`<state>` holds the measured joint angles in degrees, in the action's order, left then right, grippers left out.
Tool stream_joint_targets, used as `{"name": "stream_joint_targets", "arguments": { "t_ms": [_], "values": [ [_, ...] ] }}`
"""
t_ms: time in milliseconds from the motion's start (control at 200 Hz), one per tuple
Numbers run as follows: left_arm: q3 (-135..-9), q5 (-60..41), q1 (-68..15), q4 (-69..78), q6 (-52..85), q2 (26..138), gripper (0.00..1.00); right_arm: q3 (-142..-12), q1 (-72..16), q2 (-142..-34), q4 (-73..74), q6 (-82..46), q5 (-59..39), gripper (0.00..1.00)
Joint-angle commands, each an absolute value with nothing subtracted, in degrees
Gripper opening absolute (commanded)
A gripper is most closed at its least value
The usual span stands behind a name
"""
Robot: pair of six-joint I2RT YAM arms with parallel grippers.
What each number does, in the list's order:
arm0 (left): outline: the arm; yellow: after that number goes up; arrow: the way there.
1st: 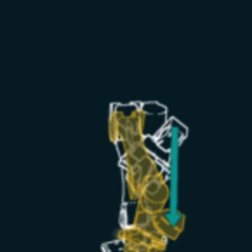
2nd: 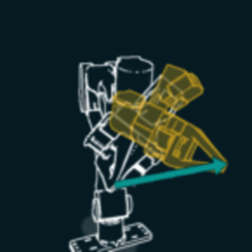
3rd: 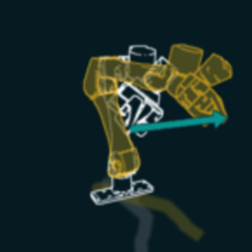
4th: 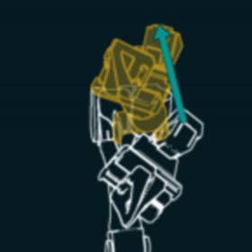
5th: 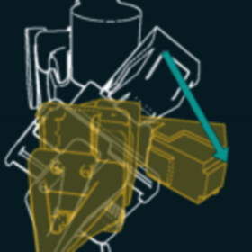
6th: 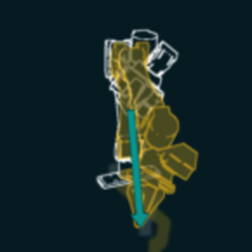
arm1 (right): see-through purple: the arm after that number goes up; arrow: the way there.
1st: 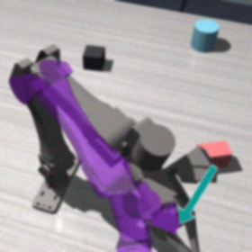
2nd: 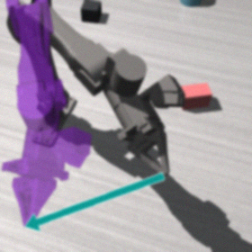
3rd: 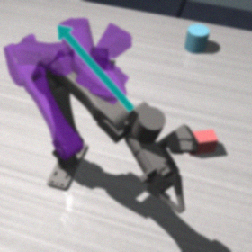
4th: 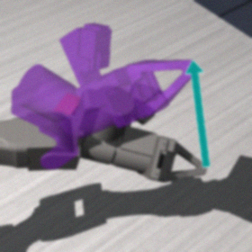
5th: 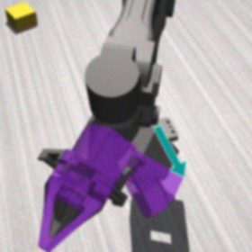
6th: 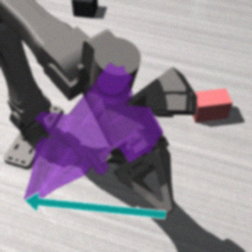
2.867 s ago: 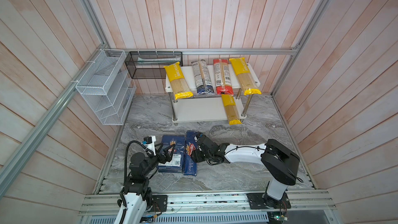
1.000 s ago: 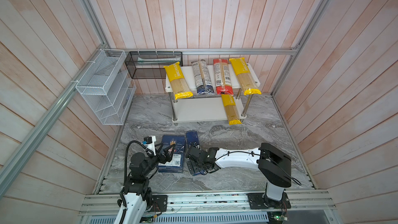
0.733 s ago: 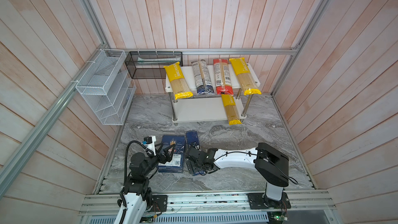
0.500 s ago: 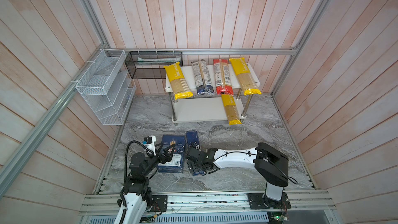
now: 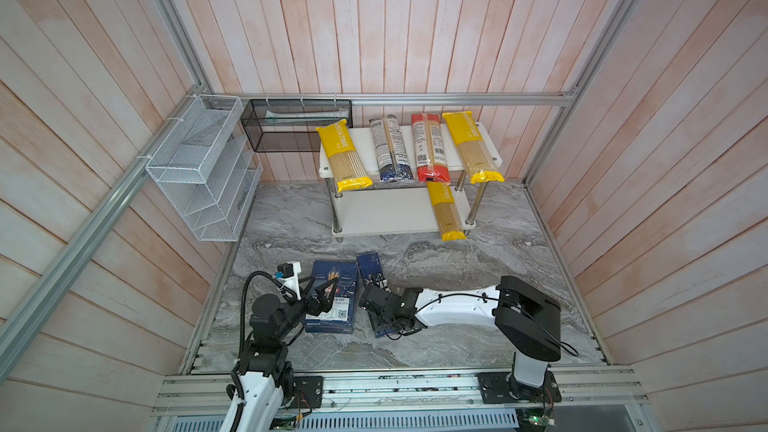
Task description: Place and organize the pasta boxes and bags onto the shelf
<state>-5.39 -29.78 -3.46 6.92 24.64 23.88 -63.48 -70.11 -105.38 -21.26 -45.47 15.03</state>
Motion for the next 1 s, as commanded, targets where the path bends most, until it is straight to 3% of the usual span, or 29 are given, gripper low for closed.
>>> {"name": "stream_joint_targets", "arguments": {
  "t_ms": [0, 995],
  "values": [
    [-4.7, -29.8, -3.7, 8.0, 24.3, 23.5, 1.0, -61.4, -70.2, -103.8, -22.6, -46.0, 18.2, 0.59],
    [-4.7, -29.3, -3.9, 8.1, 24.4, 23.9, 1.0, -45.4, -70.1, -76.3, -8.2, -45.1, 33.0, 0.39]
  ]
}}
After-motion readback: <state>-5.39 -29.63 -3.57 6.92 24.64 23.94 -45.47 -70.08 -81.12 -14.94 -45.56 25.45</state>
